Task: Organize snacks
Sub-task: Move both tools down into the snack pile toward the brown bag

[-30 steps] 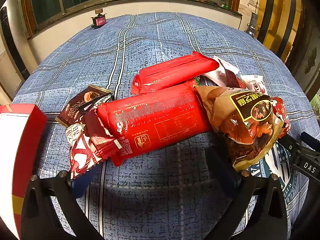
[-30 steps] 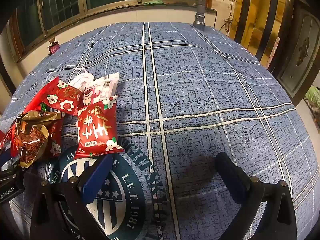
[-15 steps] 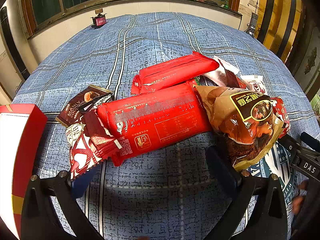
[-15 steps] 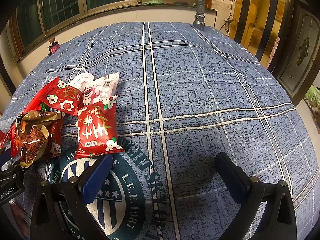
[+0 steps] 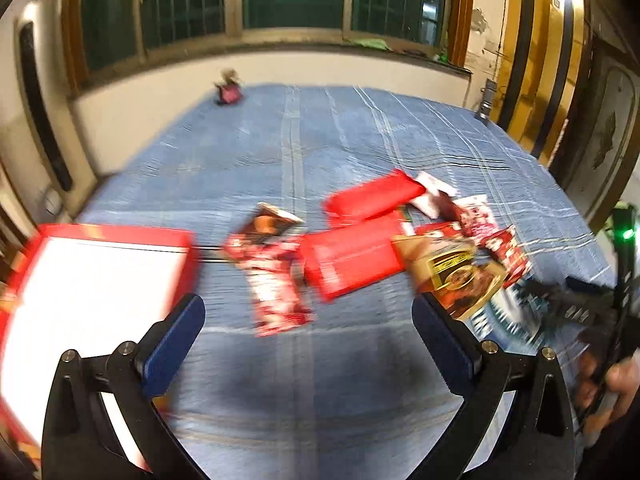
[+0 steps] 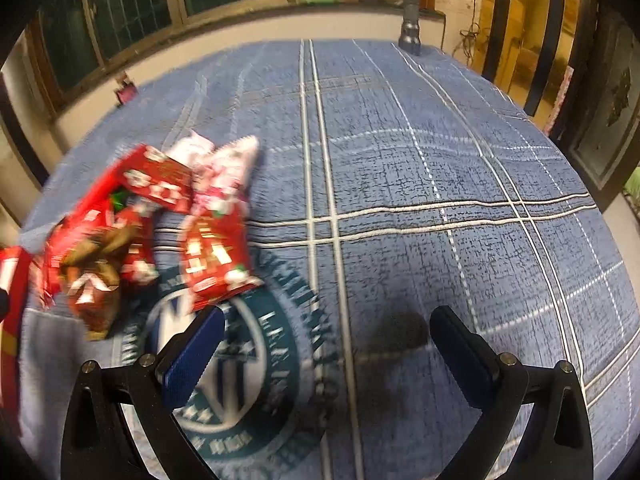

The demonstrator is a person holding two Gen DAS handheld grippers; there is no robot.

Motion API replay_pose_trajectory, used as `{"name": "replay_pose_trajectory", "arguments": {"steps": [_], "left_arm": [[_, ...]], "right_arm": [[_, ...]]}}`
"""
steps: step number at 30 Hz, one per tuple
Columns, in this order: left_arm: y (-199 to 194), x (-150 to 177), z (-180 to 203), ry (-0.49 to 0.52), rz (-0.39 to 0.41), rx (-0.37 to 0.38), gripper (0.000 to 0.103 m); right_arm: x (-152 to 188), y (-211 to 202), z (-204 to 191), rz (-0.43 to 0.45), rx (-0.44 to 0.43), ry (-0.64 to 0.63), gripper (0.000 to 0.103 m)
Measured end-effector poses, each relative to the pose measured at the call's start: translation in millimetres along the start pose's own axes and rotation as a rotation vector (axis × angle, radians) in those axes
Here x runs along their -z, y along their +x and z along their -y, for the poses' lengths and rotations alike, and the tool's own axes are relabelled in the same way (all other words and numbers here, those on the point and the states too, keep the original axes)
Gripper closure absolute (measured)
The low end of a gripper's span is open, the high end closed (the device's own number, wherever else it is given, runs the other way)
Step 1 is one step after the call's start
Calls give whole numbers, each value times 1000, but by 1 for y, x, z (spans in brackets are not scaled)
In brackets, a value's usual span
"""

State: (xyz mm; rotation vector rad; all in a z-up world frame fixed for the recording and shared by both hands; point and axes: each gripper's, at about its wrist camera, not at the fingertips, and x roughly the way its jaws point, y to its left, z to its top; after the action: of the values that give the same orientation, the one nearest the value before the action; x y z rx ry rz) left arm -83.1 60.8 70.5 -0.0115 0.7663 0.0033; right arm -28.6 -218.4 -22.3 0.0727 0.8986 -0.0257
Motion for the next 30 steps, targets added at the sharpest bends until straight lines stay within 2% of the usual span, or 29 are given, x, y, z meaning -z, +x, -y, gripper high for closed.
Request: {"name": "replay_pose_trajectory", "arguments": {"steps": [5,7,9,18,20,26,30], "left_arm": [[-19,22,-24,2,8,-45,0],[-23,30,-29,-5,7,-57,0],[-19,34,-33,-13,-9,-54,0],[1,22,-31,-30,-30,-64,0],[13,15,-26,-31,-52,-89,0],[62,0,-10,-49,-147,-133,0],[77,-2,-8,-63,-178,-149,0]], "right_arm": [[12,-41,-3,138,-103,55,0],[13,-52,-11,167,-171,72,0],[14,-56,-22,171,-199,53,0],[16,-58,-72,170,-172,-93,0],[10,-53,-79,165,-161,-125,0],[-17,-44,-85,195,-120,-182,0],[-29,-37,-82,225,-101,-206,0]]}}
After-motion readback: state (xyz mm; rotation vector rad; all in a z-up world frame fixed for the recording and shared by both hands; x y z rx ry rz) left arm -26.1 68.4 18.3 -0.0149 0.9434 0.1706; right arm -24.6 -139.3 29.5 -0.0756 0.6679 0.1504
